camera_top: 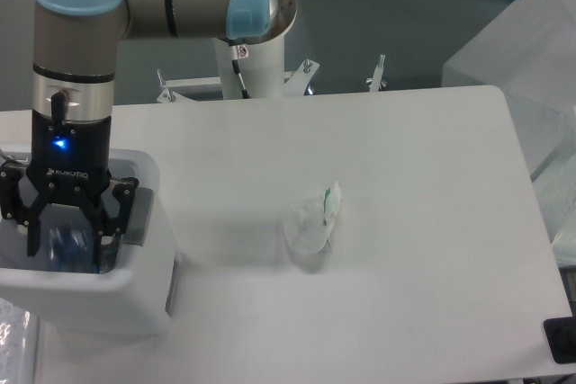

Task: Place the trash in the trash can
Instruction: 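Lower the bottle into the bin and open the gripper, then raise the gripper and move it over the crumpled plastic bag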

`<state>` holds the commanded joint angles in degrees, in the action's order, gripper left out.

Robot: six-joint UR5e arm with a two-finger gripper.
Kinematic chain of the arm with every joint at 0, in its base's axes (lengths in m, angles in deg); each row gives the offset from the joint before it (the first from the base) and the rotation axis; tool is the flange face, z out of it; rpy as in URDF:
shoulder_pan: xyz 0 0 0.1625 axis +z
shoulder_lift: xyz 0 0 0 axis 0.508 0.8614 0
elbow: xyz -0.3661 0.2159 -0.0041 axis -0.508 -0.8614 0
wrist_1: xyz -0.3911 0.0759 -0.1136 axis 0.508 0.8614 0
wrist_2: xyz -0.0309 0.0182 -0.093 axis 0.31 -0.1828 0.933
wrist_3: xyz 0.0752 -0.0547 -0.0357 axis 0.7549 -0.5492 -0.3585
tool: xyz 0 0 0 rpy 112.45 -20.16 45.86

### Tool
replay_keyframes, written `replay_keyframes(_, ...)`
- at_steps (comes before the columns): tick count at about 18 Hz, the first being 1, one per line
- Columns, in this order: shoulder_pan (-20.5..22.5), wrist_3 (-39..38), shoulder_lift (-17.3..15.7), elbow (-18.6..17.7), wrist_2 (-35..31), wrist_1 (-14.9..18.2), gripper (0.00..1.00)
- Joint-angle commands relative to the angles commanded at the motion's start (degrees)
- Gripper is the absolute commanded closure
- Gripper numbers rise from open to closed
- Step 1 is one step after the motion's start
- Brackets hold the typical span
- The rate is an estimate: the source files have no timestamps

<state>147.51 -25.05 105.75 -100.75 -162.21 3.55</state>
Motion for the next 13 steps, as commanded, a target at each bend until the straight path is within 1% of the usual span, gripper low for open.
replay_keyframes(2, 0.0, 0.0, -0.18, 0.08, 0.0, 0.0, 0.26)
replay_keyframes(3, 0.09, 0.0, -0.26, 0.43, 0.0, 0.0, 0.22)
replay_keyframes(5, 0.7, 1.05, -0.09, 1.22, -0.18, -0.09, 0.09)
replay_keyframes(6, 2.01, 1.92, -0.44, 1.4, -0.26, 0.0, 0.05)
replay_keyframes(8, 7.27, 2.37, -1.49, 1.05, -0.26, 0.0, 0.01)
replay_keyframes(9, 8.77, 2.37, -1.5, 0.62, -0.26, 0.09, 0.01)
replay_keyframes(10, 11.23, 2.37, -1.5, 0.09, -0.35, 0.09, 0.01)
replay_keyframes(13, 16.86, 3.16, -1.32, -2.55, -1.31, 0.0, 0.01)
